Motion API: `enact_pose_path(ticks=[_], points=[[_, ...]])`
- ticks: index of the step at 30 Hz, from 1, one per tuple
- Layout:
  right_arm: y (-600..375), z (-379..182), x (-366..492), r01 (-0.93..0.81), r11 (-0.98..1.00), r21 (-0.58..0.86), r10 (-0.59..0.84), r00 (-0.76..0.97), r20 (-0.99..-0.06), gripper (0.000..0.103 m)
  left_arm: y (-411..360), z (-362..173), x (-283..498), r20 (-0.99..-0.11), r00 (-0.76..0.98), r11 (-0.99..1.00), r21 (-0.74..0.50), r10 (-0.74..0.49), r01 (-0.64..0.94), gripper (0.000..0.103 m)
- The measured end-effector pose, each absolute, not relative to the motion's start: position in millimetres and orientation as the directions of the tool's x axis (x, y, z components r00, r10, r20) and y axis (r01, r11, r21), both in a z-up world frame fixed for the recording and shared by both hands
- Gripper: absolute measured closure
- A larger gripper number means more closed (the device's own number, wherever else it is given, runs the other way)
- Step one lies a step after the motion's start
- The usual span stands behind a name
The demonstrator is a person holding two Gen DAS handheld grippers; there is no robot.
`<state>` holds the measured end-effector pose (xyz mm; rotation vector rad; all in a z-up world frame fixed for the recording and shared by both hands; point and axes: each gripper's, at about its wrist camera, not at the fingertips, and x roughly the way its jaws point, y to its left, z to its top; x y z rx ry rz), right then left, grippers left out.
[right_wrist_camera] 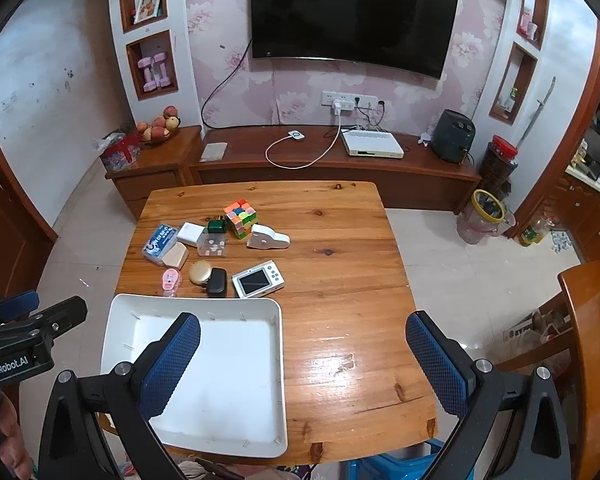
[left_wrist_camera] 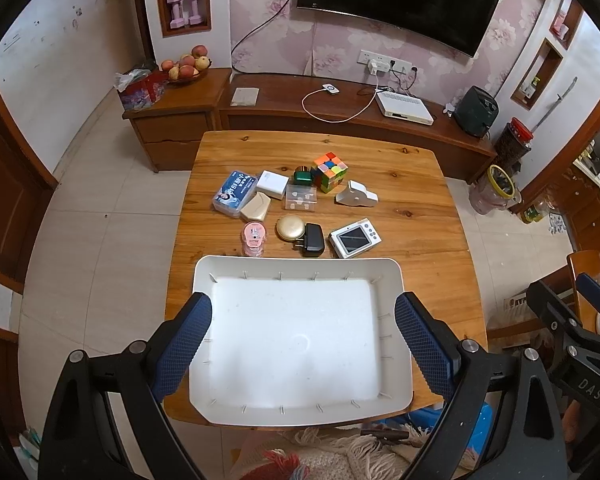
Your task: Organize rigid objects
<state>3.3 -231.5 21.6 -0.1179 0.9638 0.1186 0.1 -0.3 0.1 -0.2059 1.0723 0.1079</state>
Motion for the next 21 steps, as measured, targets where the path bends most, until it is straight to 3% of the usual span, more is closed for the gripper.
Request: enact_pose_path(ticks=[21], points=[[-241.9,23.5,9.1,-0.109,0.991,-0.077,0.001,0.581,-0.814,0.000,-11.8,3.0,5.3,-0.874,0.486,0.980,-0.105,-0.009,-0.171,0.009]])
